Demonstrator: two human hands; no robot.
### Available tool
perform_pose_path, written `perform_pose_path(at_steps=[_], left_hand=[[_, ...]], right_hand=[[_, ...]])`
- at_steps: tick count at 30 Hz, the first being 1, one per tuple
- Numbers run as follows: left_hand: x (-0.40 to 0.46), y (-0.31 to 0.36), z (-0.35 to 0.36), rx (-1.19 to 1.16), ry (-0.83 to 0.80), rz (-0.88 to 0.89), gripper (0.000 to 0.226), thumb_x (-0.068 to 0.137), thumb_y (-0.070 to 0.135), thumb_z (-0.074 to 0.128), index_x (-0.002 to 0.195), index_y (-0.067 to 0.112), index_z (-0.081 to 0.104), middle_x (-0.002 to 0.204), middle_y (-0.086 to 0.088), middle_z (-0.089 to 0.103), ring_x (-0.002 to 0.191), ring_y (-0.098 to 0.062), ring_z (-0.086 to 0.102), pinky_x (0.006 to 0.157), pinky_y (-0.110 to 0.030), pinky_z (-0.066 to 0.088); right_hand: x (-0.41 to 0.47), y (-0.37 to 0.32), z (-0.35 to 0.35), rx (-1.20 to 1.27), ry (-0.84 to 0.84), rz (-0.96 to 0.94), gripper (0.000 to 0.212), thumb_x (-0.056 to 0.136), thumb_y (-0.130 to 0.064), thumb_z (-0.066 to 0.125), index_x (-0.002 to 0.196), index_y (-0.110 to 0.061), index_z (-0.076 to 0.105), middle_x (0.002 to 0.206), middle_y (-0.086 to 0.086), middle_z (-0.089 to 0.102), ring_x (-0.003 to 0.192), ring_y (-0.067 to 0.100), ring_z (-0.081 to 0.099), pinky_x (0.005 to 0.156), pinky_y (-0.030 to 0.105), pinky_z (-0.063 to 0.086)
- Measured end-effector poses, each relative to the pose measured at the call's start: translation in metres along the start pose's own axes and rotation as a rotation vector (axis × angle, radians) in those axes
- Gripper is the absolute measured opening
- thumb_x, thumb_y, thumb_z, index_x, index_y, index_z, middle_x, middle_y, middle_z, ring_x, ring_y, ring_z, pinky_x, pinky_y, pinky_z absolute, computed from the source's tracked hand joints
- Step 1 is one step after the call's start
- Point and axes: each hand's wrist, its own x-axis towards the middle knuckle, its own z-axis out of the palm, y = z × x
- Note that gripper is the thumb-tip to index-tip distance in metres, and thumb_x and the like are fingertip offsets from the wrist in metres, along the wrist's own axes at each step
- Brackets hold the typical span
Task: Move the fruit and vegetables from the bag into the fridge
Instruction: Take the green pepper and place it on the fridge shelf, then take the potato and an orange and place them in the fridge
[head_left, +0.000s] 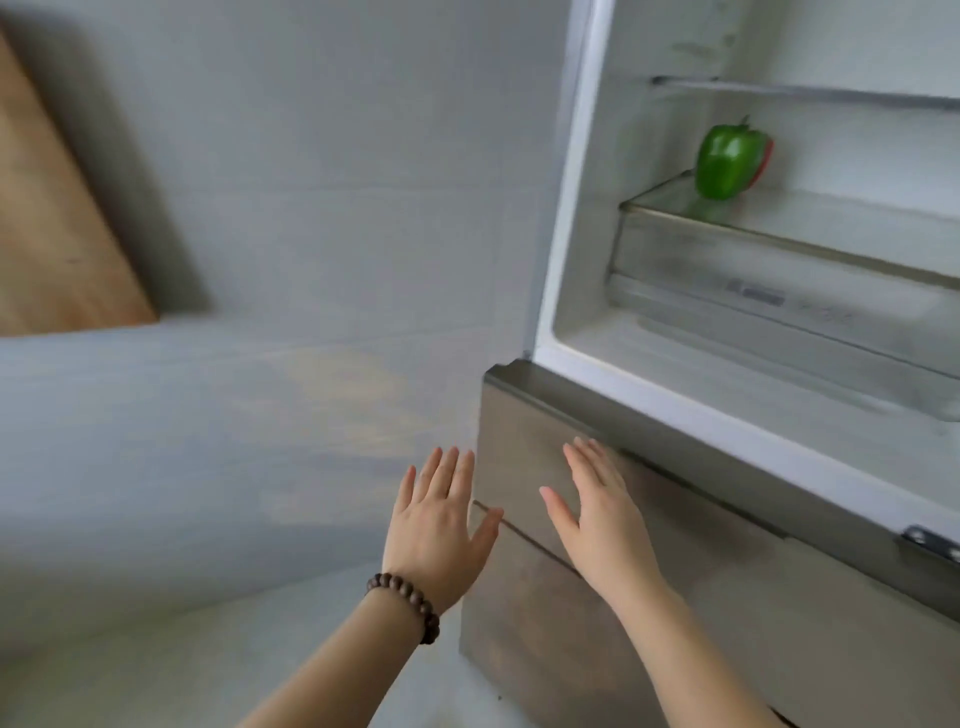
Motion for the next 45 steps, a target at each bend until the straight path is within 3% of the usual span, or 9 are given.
perform_pose_path(at_steps=[3,7,10,12,18,21,28,36,45], left_hand=[[-0.052,-0.047,-0.006,0.048,0.028,-0.174,0.084,0.079,0.065,0.000,0.150,0.020,0.005,0.158,0.003,0.009,0.145,-0.013,-0.001,0.118,-0.032,-0.005],[-0.120,-0.101,-0.021,0.081,0.059,-0.420,0.085,0.078,0.064,0.001,0.150,0.019,0.009,0.157,0.002,0.013,0.146,-0.014,0.003,0.117,-0.033,-0.003],[-0.174,-0.136,-0.037,0.113,0.100,-0.603,0.086,0.078,0.064,0.003,0.149,0.018,0.014,0.156,0.001,0.018,0.146,-0.016,0.007,0.117,-0.034,0.000],[-0.211,-0.157,-0.048,0.124,0.132,-0.730,0.086,0.078,0.064,0.005,0.149,0.017,0.017,0.155,0.001,0.021,0.145,-0.017,0.010,0.117,-0.034,0.002],[-0.334,-0.208,-0.088,0.178,0.243,-1.082,0.074,0.089,0.060,0.021,0.149,0.018,0.013,0.157,0.002,0.016,0.145,-0.014,0.005,0.118,-0.034,0.000],[-0.398,-0.226,-0.111,0.209,0.324,-1.228,0.082,0.082,0.065,0.011,0.149,0.017,0.015,0.156,0.001,0.019,0.145,-0.015,0.008,0.117,-0.034,0.002],[-0.548,-0.255,-0.165,0.271,0.464,-1.465,0.069,0.093,0.053,0.033,0.149,0.015,0.015,0.157,0.000,0.017,0.145,-0.016,0.006,0.118,-0.034,0.001],[-0.709,-0.276,-0.225,0.374,0.542,-1.668,0.072,0.091,0.055,0.029,0.149,0.015,0.015,0.157,-0.002,0.017,0.145,-0.017,0.009,0.117,-0.034,0.002],[-0.815,-0.318,-0.266,0.431,0.651,-1.874,0.085,0.079,0.062,0.011,0.147,0.014,0.023,0.153,-0.004,0.027,0.143,-0.018,0.018,0.117,-0.037,0.007]], right_hand=[[-0.018,-0.042,0.043,0.074,-0.135,-0.088,0.057,0.093,-0.034,0.051,0.141,-0.008,0.036,0.151,0.004,0.032,0.143,0.016,0.021,0.110,0.020,0.014],[-0.045,-0.101,0.101,0.156,-0.284,-0.217,0.052,0.087,-0.030,0.058,0.128,0.001,0.051,0.137,0.016,0.050,0.132,0.030,0.042,0.107,0.037,0.033],[-0.069,-0.152,0.134,0.218,-0.400,-0.326,0.055,0.088,-0.036,0.052,0.129,0.000,0.050,0.138,0.016,0.048,0.134,0.029,0.039,0.108,0.040,0.035],[-0.085,-0.188,0.151,0.239,-0.468,-0.432,0.059,0.089,-0.043,0.045,0.132,-0.003,0.048,0.142,0.014,0.045,0.137,0.026,0.034,0.110,0.037,0.032],[-0.141,-0.305,0.188,0.322,-0.651,-0.703,0.052,0.091,-0.029,0.055,0.136,-0.006,0.044,0.147,0.009,0.038,0.141,0.020,0.025,0.112,0.023,0.016],[-0.181,-0.366,0.200,0.362,-0.712,-0.821,0.051,0.091,-0.028,0.055,0.136,-0.005,0.044,0.147,0.010,0.038,0.141,0.020,0.024,0.109,0.018,0.012],[-0.302,-0.496,0.214,0.439,-0.835,-1.029,0.052,0.093,-0.030,0.049,0.140,-0.010,0.039,0.152,0.004,0.030,0.143,0.013,0.014,0.113,0.022,0.013],[-0.440,-0.632,0.215,0.486,-0.940,-1.260,0.051,0.094,-0.030,0.047,0.141,-0.010,0.037,0.153,0.003,0.027,0.144,0.013,0.012,0.114,0.024,0.013],[-0.527,-0.746,0.237,0.478,-1.010,-1.434,0.051,0.095,-0.030,0.046,0.140,-0.010,0.037,0.153,0.003,0.027,0.144,0.013,0.011,0.115,0.026,0.015]])
